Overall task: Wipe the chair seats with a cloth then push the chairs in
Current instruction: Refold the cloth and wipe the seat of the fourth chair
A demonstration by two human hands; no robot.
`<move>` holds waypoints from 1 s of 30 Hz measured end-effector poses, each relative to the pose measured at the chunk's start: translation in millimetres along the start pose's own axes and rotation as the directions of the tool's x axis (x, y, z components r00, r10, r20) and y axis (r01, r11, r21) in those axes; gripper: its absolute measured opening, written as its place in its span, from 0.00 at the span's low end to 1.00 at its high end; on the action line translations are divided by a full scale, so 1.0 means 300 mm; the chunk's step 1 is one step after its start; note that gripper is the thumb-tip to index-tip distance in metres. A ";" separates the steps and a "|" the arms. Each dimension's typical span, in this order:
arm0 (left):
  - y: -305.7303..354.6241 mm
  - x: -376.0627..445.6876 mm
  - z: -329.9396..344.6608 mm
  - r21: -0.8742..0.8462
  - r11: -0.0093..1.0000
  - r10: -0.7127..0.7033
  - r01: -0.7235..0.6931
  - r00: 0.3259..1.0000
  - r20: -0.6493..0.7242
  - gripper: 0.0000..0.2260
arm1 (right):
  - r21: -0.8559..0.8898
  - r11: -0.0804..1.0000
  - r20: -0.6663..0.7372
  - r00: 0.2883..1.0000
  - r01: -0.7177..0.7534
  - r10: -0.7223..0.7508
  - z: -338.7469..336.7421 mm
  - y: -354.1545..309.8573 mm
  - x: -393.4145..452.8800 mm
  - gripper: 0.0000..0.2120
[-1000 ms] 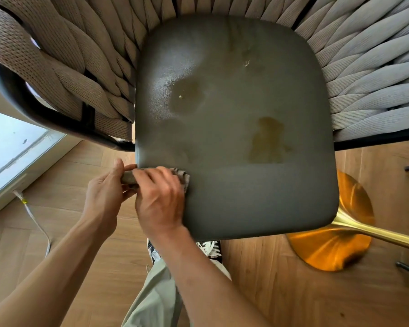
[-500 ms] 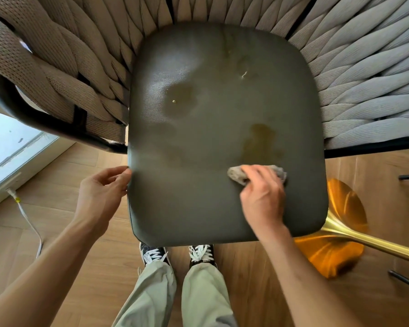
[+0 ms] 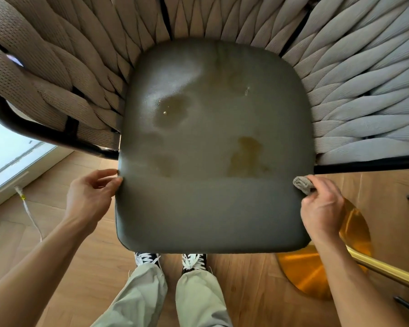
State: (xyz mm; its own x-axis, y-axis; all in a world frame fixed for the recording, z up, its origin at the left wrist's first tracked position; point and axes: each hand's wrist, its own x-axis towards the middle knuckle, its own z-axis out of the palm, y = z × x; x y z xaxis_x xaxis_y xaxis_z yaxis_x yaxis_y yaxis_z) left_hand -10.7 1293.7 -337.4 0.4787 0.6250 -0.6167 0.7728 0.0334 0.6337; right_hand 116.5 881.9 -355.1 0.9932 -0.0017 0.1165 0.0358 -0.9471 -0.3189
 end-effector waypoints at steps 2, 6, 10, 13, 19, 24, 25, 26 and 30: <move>0.001 -0.003 0.007 0.024 1.000 -0.008 0.008 1.000 -0.024 0.09 | 0.010 1.000 -0.006 1.000 -0.002 0.002 0.005 -0.005 -0.004 0.19; -0.005 -0.001 0.016 0.049 0.999 -0.006 0.010 0.998 -0.066 0.09 | 0.065 0.997 -0.011 0.999 0.045 -0.044 0.031 -0.094 -0.032 0.19; -0.005 0.004 0.011 0.035 0.999 -0.009 0.011 0.999 -0.031 0.10 | 0.140 0.973 -0.002 0.983 0.181 -0.183 0.096 -0.263 -0.074 0.17; -0.005 0.004 0.004 -0.004 1.000 -0.014 0.014 1.000 -0.007 0.10 | 0.223 0.945 -0.005 0.970 0.239 -0.244 0.157 -0.431 -0.125 0.16; 0.017 0.014 -0.013 -0.237 0.965 -0.092 0.115 0.990 0.109 0.08 | 0.344 0.902 0.085 0.948 0.262 -0.308 0.243 -0.803 -0.237 0.14; 0.022 0.040 -0.039 -0.389 0.878 -0.219 0.278 0.957 0.189 0.20 | 0.381 0.890 0.161 0.930 0.249 -0.329 0.282 -1.043 -0.309 0.13; 0.022 0.041 -0.043 -0.409 0.865 -0.233 0.290 0.955 0.183 0.21 | 0.378 0.890 0.174 0.924 0.257 -0.341 0.289 -1.073 -0.315 0.12; 0.020 0.043 -0.047 -0.412 0.862 -0.242 0.295 0.954 0.177 0.21 | 0.372 0.890 0.188 0.917 0.264 -0.351 0.294 -1.094 -0.318 0.12; 0.021 0.033 -0.048 -0.317 0.919 -0.185 0.236 0.966 0.181 0.17 | 0.327 0.870 0.215 0.867 0.369 -0.449 0.287 -1.063 -0.300 0.13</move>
State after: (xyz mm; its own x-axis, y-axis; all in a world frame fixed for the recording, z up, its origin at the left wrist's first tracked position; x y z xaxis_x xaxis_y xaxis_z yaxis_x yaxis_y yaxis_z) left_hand -7.0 1311.4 -332.7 0.3948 0.4560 -0.7976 0.6909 0.4249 0.5849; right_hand 25.4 1211.6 -344.8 0.8691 0.4929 0.0415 0.4341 -0.7196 -0.5420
